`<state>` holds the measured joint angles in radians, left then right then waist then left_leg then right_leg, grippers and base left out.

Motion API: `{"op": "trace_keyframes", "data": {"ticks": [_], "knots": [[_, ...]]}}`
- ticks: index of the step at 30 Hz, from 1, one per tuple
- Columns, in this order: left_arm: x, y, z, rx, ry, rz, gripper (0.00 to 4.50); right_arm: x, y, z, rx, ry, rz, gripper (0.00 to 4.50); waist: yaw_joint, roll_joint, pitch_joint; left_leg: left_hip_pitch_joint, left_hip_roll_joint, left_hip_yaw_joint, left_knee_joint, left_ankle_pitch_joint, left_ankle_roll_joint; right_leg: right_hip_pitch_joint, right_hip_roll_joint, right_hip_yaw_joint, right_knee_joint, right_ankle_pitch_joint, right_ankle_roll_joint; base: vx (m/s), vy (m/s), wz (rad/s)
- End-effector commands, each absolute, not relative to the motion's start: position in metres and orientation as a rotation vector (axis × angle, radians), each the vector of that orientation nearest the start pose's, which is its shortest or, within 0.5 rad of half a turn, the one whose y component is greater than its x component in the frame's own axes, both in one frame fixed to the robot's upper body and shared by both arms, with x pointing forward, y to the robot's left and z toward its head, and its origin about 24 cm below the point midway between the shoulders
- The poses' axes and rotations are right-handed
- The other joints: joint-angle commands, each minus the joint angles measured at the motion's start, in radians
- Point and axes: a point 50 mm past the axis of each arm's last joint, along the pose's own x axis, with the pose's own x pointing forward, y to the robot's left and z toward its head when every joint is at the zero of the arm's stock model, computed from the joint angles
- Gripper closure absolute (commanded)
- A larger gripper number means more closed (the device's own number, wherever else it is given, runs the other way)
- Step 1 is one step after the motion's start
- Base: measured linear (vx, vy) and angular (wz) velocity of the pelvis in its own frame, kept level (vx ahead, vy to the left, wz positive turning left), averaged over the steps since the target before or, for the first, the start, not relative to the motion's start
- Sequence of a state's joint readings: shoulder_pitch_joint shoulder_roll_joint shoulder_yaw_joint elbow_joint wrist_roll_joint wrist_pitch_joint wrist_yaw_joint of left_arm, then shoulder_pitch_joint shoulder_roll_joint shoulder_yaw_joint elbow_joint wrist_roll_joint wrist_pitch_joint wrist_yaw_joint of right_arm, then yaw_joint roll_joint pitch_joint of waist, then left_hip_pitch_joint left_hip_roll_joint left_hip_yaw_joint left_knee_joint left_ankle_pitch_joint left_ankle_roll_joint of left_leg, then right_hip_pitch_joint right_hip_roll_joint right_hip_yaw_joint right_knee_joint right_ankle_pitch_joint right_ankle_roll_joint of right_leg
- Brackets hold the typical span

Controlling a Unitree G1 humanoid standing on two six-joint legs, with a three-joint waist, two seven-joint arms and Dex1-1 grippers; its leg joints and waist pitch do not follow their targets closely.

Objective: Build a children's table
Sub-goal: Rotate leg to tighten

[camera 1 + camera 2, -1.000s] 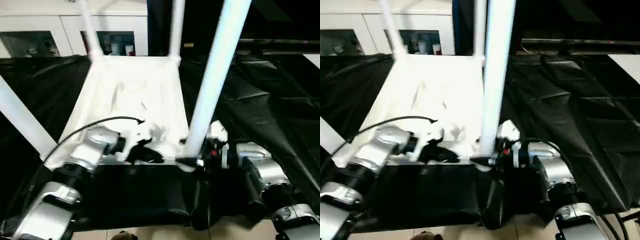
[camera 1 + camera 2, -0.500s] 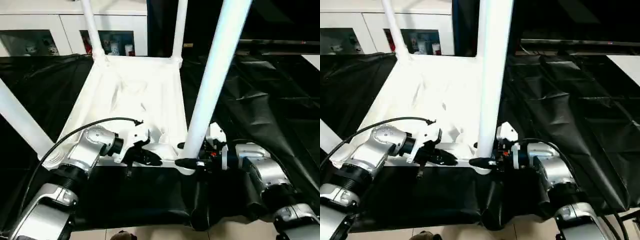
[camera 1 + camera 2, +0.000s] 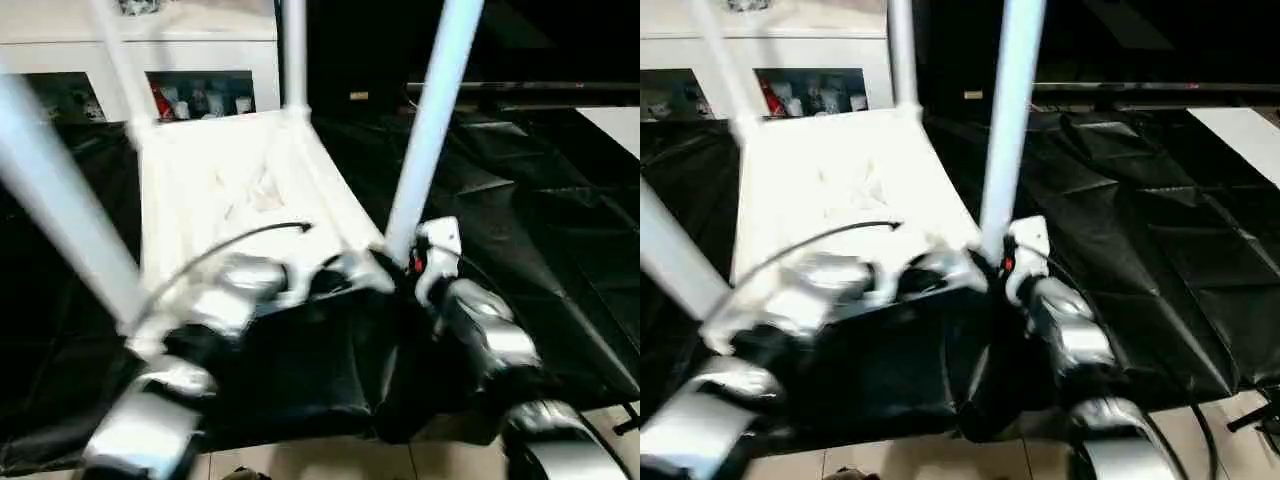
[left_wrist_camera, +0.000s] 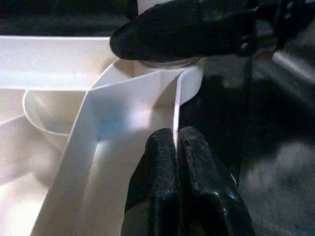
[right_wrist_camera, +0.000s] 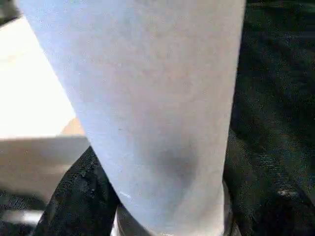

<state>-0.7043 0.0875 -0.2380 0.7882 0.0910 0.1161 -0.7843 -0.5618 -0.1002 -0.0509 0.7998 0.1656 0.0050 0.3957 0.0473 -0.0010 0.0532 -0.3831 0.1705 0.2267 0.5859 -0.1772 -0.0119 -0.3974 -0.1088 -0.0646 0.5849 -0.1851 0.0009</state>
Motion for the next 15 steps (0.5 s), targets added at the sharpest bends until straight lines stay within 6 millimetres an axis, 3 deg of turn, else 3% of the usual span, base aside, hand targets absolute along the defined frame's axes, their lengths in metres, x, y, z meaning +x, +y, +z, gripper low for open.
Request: {"op": "trace_keyframes", "data": {"ticks": [1,3,4,5,7,9,15], "knots": [[0.338,0.040,0.050,0.245,0.302,-1.044,4.50,0.330,-0.096,0.006,0.038,0.314,0.557,1.96,-0.008,-0.011,-0.046,0.033,0.067,-0.056,-0.090,-0.420,-0.035,0.008,-0.060,0.039,-0.100,-0.492,-0.132,0.000,0.000,0.00],[0.337,0.040,0.050,0.248,0.299,-1.054,4.50,0.330,-0.095,0.010,0.016,0.284,0.595,1.96,-0.009,-0.012,-0.048,0.029,0.067,-0.054,-0.092,-0.404,-0.026,0.012,-0.060,0.040,-0.097,-0.447,-0.137,0.000,0.000,0.00],[0.337,0.043,0.050,0.251,0.299,-1.059,4.50,0.331,-0.096,0.014,0.002,0.255,0.622,1.40,-0.009,-0.013,-0.049,0.028,0.068,-0.051,-0.092,-0.389,-0.019,0.012,-0.059,0.041,-0.095,-0.416,-0.144,0.000,0.000,0.00],[0.337,0.046,0.049,0.252,0.304,-1.061,4.50,0.331,-0.098,0.017,0.007,0.236,0.634,1.33,-0.010,-0.013,-0.047,0.029,0.068,-0.050,-0.092,-0.389,-0.012,0.013,-0.059,0.042,-0.094,-0.404,-0.152,0.000,0.000,0.00],[0.338,0.050,0.049,0.259,0.308,-1.063,4.50,0.333,-0.101,0.021,0.025,0.218,0.647,1.34,-0.010,-0.015,-0.047,0.027,0.067,-0.050,-0.090,-0.387,0.002,0.015,-0.061,0.043,-0.094,-0.406,-0.158,0.000,0.000,0.00],[0.337,0.057,0.048,0.274,0.323,-1.081,4.50,0.334,-0.106,0.028,0.057,0.176,0.695,1.00,-0.009,-0.015,-0.046,0.024,0.068,-0.050,-0.090,-0.387,0.014,0.017,-0.063,0.043,-0.095,-0.419,-0.157,0.000,0.000,0.00],[0.329,0.082,0.043,0.336,0.414,-1.224,4.50,0.320,-0.125,0.032,-0.004,0.206,1.018,1.00,-0.006,-0.014,-0.046,0.019,0.070,-0.045,-0.089,-0.328,0.042,0.023,-0.060,0.043,-0.086,-0.335,-0.195,0.000,0.000,0.00]]}}
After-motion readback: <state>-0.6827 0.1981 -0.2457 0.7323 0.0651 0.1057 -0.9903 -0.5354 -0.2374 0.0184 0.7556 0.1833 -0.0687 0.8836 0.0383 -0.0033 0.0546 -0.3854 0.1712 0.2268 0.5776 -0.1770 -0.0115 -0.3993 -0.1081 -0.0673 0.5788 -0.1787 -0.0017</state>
